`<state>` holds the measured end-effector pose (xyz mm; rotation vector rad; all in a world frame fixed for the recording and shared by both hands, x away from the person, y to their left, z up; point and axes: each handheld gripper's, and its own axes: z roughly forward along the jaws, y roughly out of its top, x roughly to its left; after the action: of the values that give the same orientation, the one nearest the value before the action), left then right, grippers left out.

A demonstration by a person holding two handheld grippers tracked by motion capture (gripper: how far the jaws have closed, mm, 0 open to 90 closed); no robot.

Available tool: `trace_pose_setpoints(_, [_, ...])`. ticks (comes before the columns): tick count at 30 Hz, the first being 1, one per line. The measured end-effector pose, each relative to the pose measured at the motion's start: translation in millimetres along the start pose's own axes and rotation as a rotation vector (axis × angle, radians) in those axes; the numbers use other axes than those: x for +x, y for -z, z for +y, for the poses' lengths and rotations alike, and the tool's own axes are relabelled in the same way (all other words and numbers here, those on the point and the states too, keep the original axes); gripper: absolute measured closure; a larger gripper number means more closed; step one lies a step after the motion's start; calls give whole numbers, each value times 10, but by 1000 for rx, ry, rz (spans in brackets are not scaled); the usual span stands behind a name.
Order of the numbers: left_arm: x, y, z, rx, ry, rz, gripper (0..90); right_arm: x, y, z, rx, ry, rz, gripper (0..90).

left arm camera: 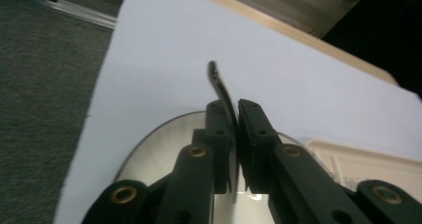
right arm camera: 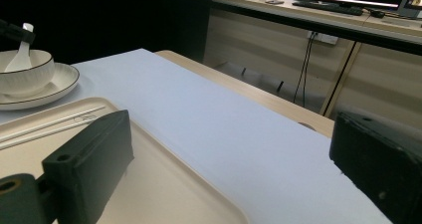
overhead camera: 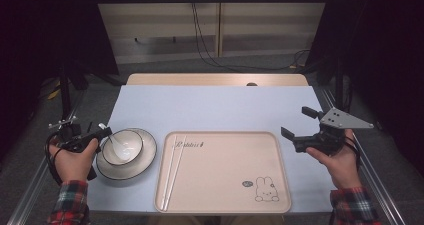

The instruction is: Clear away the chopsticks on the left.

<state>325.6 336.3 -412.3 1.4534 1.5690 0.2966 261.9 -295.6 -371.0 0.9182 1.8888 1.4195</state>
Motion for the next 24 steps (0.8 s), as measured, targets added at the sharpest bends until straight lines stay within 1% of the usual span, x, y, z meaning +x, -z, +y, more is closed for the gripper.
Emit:
trace_pose_setpoints(1, [-38,7,13,-5,-19,5,857,-5,0,-1,-2,2,-1,30])
trace_pose_setpoints(3, [-64,16,24,-5,-32,6,859,-13,2,-2,-2,1,0,30])
trace_pose_setpoints(4, [-80,18,29,-8,-24,-9,860,-16,2,-2,-4,0,-2,30])
trace_pose_setpoints(5, [-93,24,35,-16,-30,-12,860,-20,4,-3,-2,0,-3,29])
trace_pose_setpoints(6, [-106,33,42,-23,-43,-5,860,-21,4,-3,-4,-1,-6,29])
trace_pose_setpoints(7, [-128,42,51,-24,-33,-16,860,-23,4,-3,-5,-1,-4,29])
trace_pose_setpoints(8, [-144,51,61,-25,-39,-23,860,-26,4,-4,-4,1,-4,29])
trace_pose_setpoints(9, [-169,69,75,-28,-55,-15,860,-25,3,-4,-5,0,-1,29])
trace_pose_setpoints(10, [-188,79,83,-34,-53,-17,860,-25,3,-4,-3,-2,0,29])
trace_pose_setpoints(11, [-201,94,98,-36,-64,-18,860,-24,3,-4,-4,-2,-1,29])
trace_pose_setpoints(13, [-245,123,124,-50,-61,-25,860,-24,3,-4,-4,-3,-2,29])
trace_pose_setpoints(14, [-262,141,141,-42,-78,-26,860,-27,3,-4,-5,2,-1,29])
trace_pose_setpoints(15, [-286,152,153,-48,-85,-23,860,-26,3,-4,-4,-2,2,28])
trace_pose_setpoints(16, [-307,162,168,-50,-93,-30,860,-27,2,-5,-3,-1,-1,27])
trace_pose_setpoints(21, [-403,170,217,-48,-115,-39,861,-23,-9,-9,4,-3,-6,21])
trace_pose_setpoints(24, [-451,164,238,-51,-117,-53,861,-22,-15,-6,0,-6,-9,15])
